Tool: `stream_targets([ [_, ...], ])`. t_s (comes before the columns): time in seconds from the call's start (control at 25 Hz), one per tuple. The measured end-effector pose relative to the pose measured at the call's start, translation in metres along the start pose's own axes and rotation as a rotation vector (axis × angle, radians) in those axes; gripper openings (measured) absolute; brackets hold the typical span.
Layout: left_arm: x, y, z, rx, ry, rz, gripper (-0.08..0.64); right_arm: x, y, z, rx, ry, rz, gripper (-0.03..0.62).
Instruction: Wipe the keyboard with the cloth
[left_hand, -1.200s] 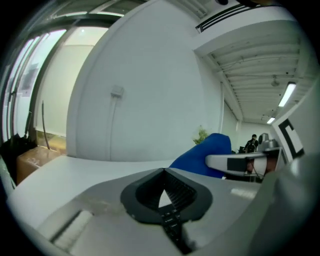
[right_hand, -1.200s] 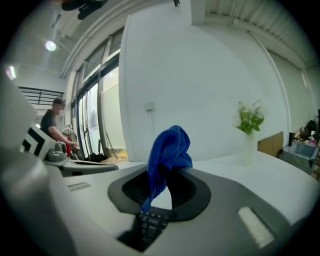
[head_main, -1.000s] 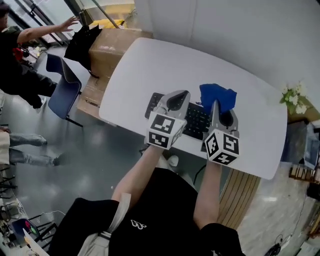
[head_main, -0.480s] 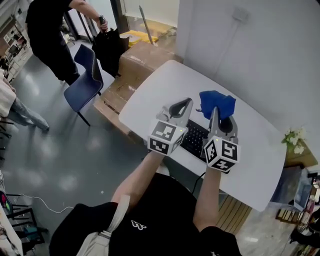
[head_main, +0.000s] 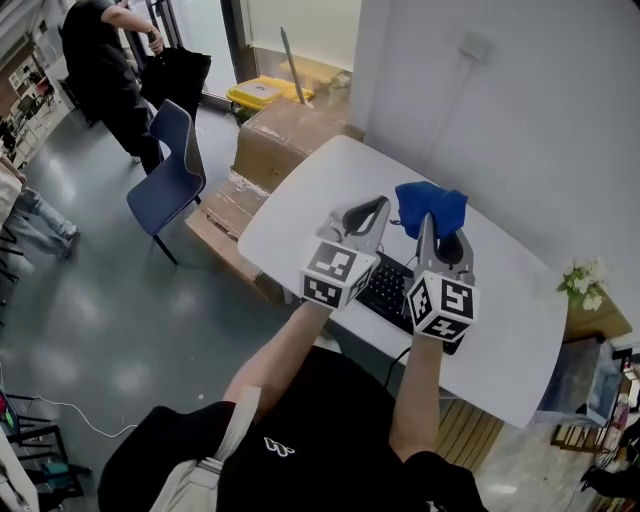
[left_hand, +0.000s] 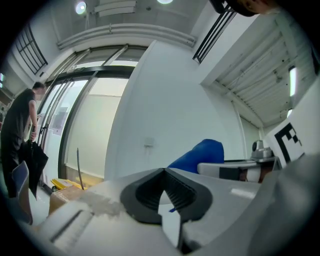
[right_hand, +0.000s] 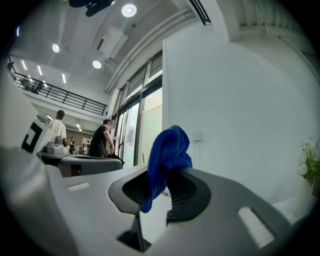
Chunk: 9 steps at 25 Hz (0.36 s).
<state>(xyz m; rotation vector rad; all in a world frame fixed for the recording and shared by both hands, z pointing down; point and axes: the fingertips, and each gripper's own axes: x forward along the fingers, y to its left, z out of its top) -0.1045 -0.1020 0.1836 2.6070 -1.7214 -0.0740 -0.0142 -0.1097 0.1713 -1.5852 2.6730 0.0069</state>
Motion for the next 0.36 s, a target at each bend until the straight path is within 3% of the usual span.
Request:
stream_targets([
  [0.36, 0.0018, 0.0005, 0.0054, -0.016, -0.024, -0.014, -0.003, 0.0009, -0.0011, 0.0015, -0.01, -0.006, -0.014, 0.074],
])
